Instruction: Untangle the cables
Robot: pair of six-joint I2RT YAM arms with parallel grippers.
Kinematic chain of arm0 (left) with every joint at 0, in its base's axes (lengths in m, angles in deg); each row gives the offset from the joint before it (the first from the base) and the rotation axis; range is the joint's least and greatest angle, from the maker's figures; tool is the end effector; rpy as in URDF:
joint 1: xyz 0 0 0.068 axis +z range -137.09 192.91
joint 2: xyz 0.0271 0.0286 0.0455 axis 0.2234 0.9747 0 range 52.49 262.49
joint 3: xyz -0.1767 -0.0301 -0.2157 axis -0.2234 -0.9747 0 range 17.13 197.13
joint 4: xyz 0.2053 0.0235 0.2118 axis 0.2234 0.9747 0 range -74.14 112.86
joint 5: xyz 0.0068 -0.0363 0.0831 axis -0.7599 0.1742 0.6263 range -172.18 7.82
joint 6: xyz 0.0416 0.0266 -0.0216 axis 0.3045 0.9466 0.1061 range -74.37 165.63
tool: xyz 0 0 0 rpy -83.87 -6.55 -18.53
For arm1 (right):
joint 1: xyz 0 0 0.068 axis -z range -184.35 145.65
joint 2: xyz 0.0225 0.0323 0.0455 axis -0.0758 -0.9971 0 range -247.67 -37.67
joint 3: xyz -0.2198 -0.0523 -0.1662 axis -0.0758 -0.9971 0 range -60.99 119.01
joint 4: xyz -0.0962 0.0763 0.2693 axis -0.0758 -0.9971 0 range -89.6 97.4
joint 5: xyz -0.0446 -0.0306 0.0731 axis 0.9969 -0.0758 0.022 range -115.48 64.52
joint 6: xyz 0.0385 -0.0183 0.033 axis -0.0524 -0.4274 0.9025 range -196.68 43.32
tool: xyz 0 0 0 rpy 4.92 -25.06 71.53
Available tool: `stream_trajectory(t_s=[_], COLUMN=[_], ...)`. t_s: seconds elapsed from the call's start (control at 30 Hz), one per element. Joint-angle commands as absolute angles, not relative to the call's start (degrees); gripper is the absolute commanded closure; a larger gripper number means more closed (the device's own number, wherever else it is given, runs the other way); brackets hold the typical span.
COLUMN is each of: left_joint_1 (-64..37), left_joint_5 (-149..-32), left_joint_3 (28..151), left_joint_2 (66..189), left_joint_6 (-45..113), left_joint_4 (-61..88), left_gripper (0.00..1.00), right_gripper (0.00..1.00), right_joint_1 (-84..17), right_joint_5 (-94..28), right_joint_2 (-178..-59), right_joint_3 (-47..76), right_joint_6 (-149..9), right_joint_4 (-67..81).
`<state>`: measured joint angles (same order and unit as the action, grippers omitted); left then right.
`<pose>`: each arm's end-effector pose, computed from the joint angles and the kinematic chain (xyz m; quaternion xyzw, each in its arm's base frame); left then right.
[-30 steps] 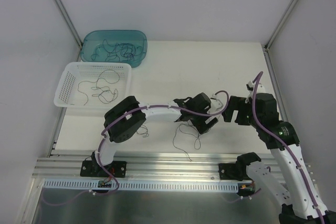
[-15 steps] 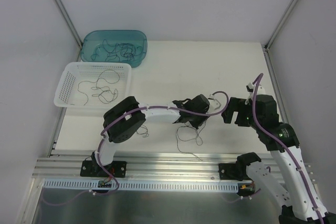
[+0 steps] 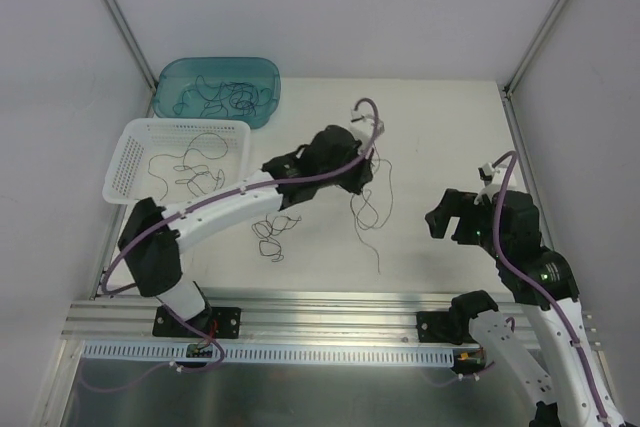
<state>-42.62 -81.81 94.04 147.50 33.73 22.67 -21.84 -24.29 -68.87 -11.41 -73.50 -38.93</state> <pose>0.2432 -0.3538 0.3078 0.3117 0.7832 -0.2964 0.4490 0.1266 0.0391 0.3487 -0.1014 0.8509 0.0837 0.5086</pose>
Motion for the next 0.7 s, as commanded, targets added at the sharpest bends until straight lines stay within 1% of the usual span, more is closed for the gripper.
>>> stream_trajectory(t_s=[0.0,0.23,0.33,0.37,0.47,0.5,0.57,0.6,0.67], left_joint_1=[-38.1,-22.7,-13.9,-8.2,0.4,5.2,10.3,15.0,18.8], left_joint_5=[-79.1,-78.1,-78.5,-79.9,-83.8,-84.6,-85.1,-85.7,-88.0], left_joint_3=[95.9,95.7,93.7,92.0,88.6,88.0,86.5,86.1,85.0], left_joint_2=[138.0,125.6,121.2,119.0,115.6,115.0,114.5,114.6,115.9], left_joint_6=[29.6,25.2,24.4,23.1,21.3,21.2,21.5,21.5,21.5], left_joint_4=[25.4,31.7,33.3,33.7,33.8,33.8,33.8,33.8,33.7], left_gripper=[1.0,1.0,1.0,1.0,1.0,1.0,1.0,1.0,1.0], right_gripper=[0.06,0.05,0.05,0.05,0.05,0.05,0.05,0.05,0.05], right_joint_1=[-22.3,-22.2,-22.1,-22.1,-22.3,-22.2,-22.3,-22.3,-22.2], right_joint_5=[-23.6,-24.2,-24.8,-24.9,-25.0,-25.0,-27.1,-27.2,-27.8], right_joint_2=[-67.1,-66.5,-66.8,-66.8,-67.1,-67.0,-67.4,-67.5,-67.7], right_joint_3=[-12.5,-13.2,-13.5,-13.7,-13.6,-13.7,-13.7,-13.7,-13.8], right_joint_6=[-74.6,-75.7,-75.6,-75.7,-75.8,-75.9,-76.2,-76.2,-76.2], right_joint_4=[-36.4,-36.4,-36.3,-36.2,-36.0,-35.9,-35.8,-35.8,-35.6])
